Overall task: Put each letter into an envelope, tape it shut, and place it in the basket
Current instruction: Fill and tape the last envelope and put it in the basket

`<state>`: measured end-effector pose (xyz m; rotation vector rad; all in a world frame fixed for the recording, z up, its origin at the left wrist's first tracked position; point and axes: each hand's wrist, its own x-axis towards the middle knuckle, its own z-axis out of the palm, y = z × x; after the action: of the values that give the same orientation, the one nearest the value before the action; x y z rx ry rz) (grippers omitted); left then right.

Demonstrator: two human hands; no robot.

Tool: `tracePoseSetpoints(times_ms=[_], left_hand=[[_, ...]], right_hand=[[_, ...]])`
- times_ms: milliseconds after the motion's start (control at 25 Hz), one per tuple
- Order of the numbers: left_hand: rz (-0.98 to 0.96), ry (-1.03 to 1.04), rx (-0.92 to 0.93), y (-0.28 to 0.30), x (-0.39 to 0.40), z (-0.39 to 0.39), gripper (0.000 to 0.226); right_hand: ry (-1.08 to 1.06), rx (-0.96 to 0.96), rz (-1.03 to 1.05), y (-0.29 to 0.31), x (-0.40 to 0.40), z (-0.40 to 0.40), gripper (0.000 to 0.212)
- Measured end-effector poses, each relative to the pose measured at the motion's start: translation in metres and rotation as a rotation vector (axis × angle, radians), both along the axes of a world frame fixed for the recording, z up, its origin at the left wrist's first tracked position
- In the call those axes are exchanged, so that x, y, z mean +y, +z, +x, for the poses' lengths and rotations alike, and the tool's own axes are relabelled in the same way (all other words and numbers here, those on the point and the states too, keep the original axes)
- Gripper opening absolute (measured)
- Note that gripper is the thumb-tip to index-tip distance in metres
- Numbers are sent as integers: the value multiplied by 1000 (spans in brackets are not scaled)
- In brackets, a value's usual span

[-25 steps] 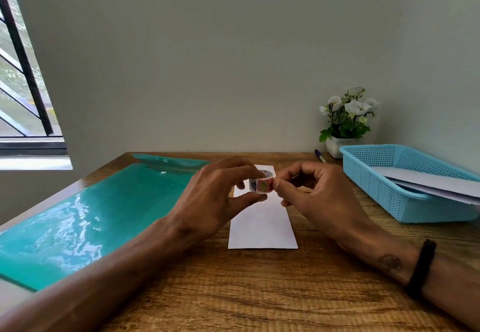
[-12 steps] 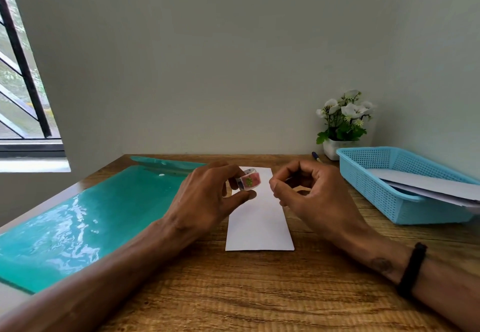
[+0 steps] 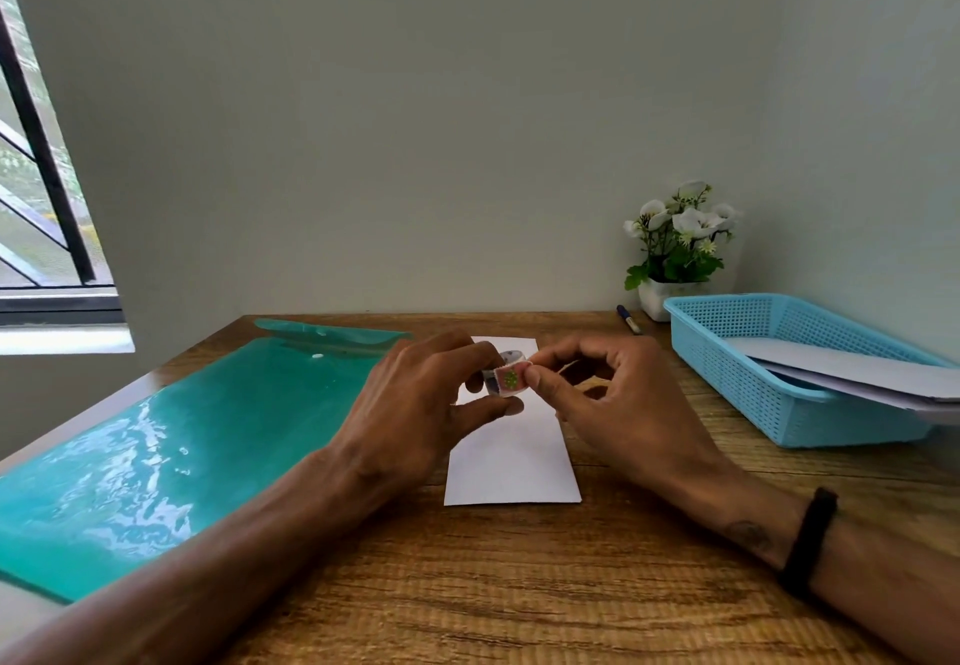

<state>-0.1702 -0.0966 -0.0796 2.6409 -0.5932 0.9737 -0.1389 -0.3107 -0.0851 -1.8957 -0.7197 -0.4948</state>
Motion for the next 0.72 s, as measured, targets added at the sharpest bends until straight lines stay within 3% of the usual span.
tracePoseSetpoints(times_ms=[480,640,720], left_hand=[[40,78,39,3,-4,-1,36],[33,132,66,2,0,4,31],[-10,162,86,2,9,6,39]], right_hand=[[82,18,26,1,5,0,10],[61,40,72,3,0,4,11],[3,53,132,4,-5,11,10]])
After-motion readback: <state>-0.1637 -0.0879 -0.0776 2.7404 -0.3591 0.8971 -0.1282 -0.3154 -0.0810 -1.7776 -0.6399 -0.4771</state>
